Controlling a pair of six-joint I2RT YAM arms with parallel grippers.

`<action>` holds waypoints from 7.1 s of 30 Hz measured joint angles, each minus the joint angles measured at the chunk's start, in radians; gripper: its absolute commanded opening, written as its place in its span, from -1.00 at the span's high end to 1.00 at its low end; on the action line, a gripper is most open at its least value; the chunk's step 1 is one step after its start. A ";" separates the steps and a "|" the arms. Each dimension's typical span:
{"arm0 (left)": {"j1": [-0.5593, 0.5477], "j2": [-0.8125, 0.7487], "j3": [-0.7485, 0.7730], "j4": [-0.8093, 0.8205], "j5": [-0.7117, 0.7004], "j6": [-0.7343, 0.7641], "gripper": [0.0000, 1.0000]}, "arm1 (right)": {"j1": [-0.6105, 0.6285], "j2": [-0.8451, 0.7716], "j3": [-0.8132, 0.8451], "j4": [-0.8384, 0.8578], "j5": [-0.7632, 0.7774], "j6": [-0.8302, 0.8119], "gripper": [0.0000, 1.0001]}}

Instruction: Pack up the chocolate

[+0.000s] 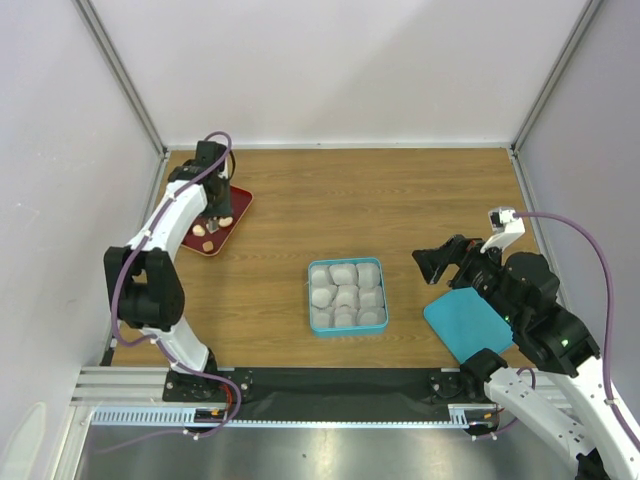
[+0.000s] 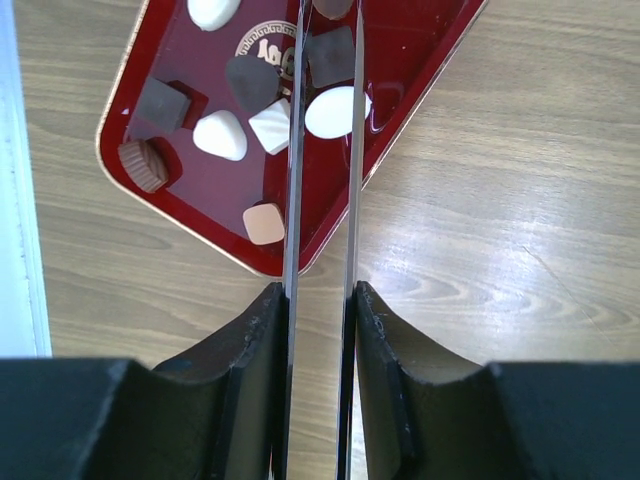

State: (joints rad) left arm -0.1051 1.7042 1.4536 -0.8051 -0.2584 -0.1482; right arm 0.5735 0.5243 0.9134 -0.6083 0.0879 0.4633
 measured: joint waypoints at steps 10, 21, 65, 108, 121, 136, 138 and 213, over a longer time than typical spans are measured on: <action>-0.013 -0.111 0.002 -0.043 0.039 0.000 0.30 | 0.000 -0.003 0.000 0.000 0.000 0.002 -0.96; -0.372 -0.416 -0.105 -0.072 0.193 -0.038 0.31 | 0.000 0.007 0.000 -0.008 -0.005 0.015 -0.95; -0.891 -0.299 -0.262 0.082 0.191 -0.211 0.26 | -0.001 -0.026 0.030 -0.107 0.081 0.080 -0.93; -0.552 -0.255 0.082 -0.080 0.043 -0.157 0.14 | -0.001 -0.028 0.029 -0.105 0.034 0.098 -0.92; -0.018 -0.269 -0.155 -0.018 0.087 -0.147 0.07 | -0.002 -0.039 0.003 -0.099 0.000 0.089 -0.92; 0.010 -0.133 -0.154 0.055 0.049 -0.146 0.06 | -0.002 -0.006 0.003 -0.098 0.001 0.032 -0.92; 0.010 -0.133 -0.158 0.068 0.048 -0.142 0.06 | -0.002 -0.006 0.003 -0.098 0.002 0.029 -0.93; -0.615 -0.535 -0.210 -0.004 0.168 -0.138 0.32 | -0.002 0.037 0.041 -0.106 0.096 -0.021 -0.92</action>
State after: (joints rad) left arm -0.7204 1.1690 1.2434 -0.8089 -0.0906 -0.2867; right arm 0.5720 0.5610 0.9546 -0.7147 0.1841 0.4427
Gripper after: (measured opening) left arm 0.360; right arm 0.960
